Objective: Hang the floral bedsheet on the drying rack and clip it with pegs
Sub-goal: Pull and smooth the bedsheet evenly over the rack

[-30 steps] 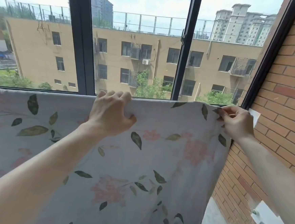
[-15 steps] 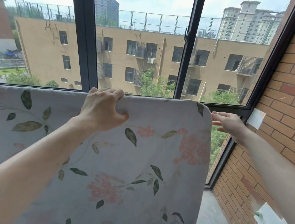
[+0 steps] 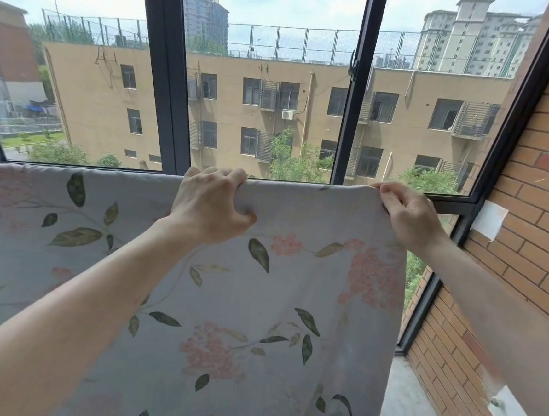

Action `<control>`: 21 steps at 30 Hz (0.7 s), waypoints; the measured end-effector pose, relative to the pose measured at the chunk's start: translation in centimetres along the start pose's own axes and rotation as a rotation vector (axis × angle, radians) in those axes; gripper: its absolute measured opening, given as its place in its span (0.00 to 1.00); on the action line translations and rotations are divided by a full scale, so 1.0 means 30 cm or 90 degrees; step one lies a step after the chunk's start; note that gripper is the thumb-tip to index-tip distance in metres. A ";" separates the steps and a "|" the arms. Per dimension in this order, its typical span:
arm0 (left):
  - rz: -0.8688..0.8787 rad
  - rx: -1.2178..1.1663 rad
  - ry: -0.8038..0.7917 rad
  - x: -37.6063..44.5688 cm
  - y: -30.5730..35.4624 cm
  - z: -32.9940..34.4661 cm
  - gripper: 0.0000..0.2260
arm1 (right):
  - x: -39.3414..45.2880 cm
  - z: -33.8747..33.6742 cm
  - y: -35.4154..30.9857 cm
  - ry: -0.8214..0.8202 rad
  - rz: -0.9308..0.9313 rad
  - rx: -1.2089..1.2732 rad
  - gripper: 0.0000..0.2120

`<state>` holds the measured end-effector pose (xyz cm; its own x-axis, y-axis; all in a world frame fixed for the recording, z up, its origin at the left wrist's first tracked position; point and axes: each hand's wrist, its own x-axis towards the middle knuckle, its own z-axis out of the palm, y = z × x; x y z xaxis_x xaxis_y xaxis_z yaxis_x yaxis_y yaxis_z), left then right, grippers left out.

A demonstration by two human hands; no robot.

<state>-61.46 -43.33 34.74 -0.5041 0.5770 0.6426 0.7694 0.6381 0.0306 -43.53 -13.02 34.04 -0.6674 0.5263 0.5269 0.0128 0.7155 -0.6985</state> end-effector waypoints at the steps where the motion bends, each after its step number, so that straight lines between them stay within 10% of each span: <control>1: 0.000 0.000 0.001 -0.001 -0.001 -0.002 0.15 | -0.015 0.033 0.001 0.003 -0.031 -0.063 0.12; 10: 0.004 0.000 -0.017 -0.027 -0.015 -0.025 0.15 | 0.001 0.072 -0.078 0.026 -0.079 -0.212 0.30; 21: 0.032 0.007 -0.060 -0.017 -0.033 -0.052 0.17 | -0.020 0.284 -0.187 0.109 -0.188 -0.373 0.23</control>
<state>-61.35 -45.07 35.57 -0.5003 0.6533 0.5683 0.7905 0.6124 -0.0082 -49.54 -21.27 33.52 -0.5788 0.3006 0.7580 0.2812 0.9461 -0.1604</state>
